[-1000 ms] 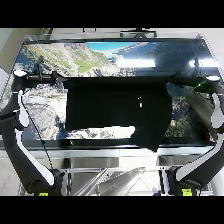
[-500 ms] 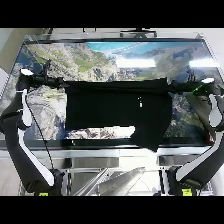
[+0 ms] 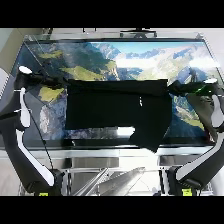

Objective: Fold the shirts.

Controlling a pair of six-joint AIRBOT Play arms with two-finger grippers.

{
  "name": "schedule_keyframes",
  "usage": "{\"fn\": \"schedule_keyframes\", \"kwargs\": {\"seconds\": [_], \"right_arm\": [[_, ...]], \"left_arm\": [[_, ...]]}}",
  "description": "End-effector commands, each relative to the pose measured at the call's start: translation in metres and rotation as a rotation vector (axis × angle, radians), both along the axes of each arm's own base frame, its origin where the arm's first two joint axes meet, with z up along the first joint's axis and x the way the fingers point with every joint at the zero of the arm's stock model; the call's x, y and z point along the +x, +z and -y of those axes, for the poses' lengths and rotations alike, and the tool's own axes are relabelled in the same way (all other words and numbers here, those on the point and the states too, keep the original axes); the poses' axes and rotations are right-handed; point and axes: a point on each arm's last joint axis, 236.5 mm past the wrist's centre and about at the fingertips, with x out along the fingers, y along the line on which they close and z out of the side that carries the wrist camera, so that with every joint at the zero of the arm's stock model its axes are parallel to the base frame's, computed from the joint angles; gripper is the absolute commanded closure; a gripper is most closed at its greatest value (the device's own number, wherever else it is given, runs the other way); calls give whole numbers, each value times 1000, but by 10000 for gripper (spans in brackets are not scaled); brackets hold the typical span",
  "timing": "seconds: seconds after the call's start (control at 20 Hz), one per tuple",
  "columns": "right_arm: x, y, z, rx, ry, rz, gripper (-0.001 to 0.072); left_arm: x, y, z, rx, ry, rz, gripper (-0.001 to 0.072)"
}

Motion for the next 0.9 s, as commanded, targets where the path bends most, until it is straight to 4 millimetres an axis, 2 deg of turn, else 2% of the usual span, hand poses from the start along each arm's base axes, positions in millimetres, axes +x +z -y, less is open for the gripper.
{"fn": "schedule_keyframes", "kwargs": {"seconds": [0.0,0.05,0.1,0.2,0.3,0.4,0.45,0.5,0.55,0.7,0.8,0.85], "right_arm": [[-20,35,14,50,-11,-26,381],[-26,50,18,49,-4,-17,434],[-33,62,21,39,5,-11,434],[-56,73,22,-14,27,-32,433],[-97,65,20,-75,40,-109,434],[-144,44,24,-139,28,-201,433],[-163,37,30,-165,-8,-224,434],[-170,35,36,-169,-71,-211,434],[-174,39,38,-154,-127,-189,433],[-190,49,38,-135,-220,-153,433],[-204,49,28,-129,-225,-160,434],[-211,46,21,-121,-226,-172,434]], "left_arm": [[-29,16,-57,161,116,-132,41],[-40,25,-65,165,125,-163,41],[-52,33,-66,138,133,-200,42],[-83,30,-55,87,121,-287,109],[-128,9,-38,60,91,-389,109],[-177,-19,-21,36,81,-469,109],[-199,-31,-14,32,86,-496,109],[-211,-40,-9,32,102,-502,109],[-218,-47,-4,21,115,-488,108],[-212,-43,28,-122,132,-406,109],[-215,-44,44,-180,118,-403,110],[-223,-49,49,-163,91,-421,111]]}}
